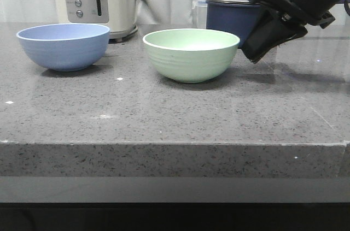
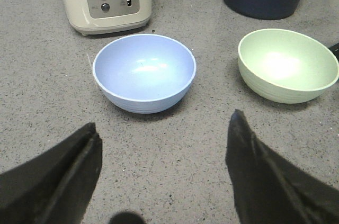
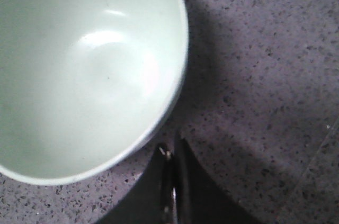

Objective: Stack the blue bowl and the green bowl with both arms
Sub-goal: 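Lower the left gripper and grasp the rim of the light blue bowl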

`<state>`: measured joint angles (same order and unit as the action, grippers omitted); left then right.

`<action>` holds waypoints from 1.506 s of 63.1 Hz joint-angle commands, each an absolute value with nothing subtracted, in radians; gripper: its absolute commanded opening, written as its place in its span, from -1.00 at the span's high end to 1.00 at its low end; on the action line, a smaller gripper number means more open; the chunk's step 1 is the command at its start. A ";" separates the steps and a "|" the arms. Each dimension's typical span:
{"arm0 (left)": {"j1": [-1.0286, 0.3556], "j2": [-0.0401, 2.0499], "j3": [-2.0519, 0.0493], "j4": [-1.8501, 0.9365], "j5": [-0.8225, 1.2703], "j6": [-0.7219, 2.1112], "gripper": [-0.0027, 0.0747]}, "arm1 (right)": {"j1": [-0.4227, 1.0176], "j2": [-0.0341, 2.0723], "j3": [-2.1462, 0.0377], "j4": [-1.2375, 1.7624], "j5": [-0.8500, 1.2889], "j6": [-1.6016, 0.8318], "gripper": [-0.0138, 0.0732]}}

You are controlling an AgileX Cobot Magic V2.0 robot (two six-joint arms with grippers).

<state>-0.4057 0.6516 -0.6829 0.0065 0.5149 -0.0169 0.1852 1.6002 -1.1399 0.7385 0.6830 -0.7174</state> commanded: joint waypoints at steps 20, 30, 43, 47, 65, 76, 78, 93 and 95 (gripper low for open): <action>-0.382 0.780 -0.828 0.014 0.555 -0.022 -0.34 | 0.183 1.562 -1.164 0.776 0.660 -0.729 0.83; -0.284 0.925 -0.958 -0.006 0.650 -0.024 -0.34 | 0.183 1.562 -1.164 0.776 0.660 -0.729 0.83; -0.161 1.115 -1.082 -0.114 0.668 -0.024 -0.34 | 0.183 1.562 -1.164 0.776 0.660 -0.729 0.83; -0.133 1.185 -1.125 -0.150 0.673 -0.024 -0.34 | 0.183 1.562 -1.164 0.776 0.660 -0.729 0.83; -0.110 1.438 -1.270 -0.252 0.684 -0.023 -0.34 | 0.183 1.562 -1.164 0.776 0.660 -0.729 0.83; -0.110 1.558 -1.341 -0.270 0.680 -0.023 -0.34 | 0.183 1.562 -1.164 0.776 0.660 -0.729 0.83; -0.110 1.580 -1.349 -0.270 0.676 -0.023 -0.34 | 0.183 1.562 -1.164 0.776 0.660 -0.729 0.83; -0.110 1.681 -1.392 -0.289 0.654 -0.023 -0.33 | 0.183 1.562 -1.164 0.776 0.660 -0.729 0.83; -0.110 1.686 -1.393 -0.289 0.654 -0.023 -0.30 | 0.183 1.562 -1.164 0.776 0.660 -0.729 0.83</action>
